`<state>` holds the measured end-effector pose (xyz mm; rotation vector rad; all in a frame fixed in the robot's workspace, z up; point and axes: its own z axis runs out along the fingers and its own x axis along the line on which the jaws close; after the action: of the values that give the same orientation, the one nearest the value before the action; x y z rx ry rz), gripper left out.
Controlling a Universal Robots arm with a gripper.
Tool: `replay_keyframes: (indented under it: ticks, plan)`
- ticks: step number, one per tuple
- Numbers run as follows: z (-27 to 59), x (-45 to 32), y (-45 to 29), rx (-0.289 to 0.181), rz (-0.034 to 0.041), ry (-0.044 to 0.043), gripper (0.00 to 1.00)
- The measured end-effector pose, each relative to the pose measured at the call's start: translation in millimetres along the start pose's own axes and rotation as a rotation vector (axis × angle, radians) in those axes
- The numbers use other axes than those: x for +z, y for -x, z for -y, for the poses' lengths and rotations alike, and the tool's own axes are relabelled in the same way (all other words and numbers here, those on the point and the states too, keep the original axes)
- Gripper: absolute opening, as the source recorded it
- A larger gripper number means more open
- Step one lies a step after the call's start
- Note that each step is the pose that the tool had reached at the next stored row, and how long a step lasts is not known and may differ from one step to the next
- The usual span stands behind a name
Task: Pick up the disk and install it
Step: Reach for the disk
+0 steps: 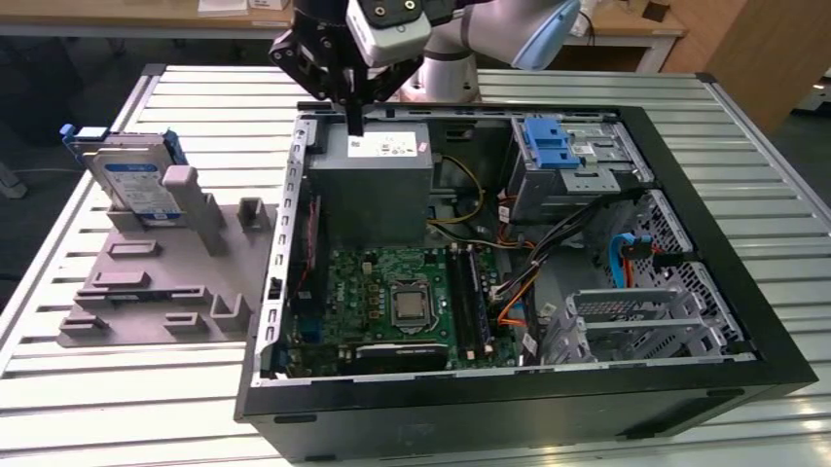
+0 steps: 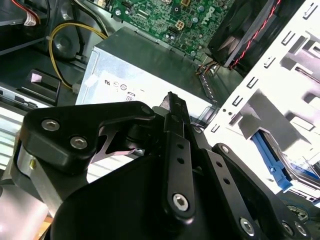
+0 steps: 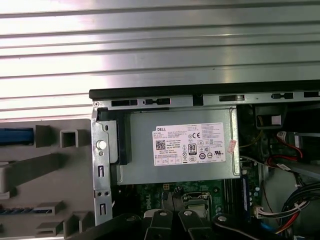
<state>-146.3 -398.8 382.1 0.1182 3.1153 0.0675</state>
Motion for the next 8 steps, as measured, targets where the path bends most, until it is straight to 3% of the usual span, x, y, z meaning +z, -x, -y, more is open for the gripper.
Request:
replay_keyframes:
  ticks: [8]
  plan:
    - [0.3,1.5,-2.9,0.000,-0.0008,-0.0001,0.11]
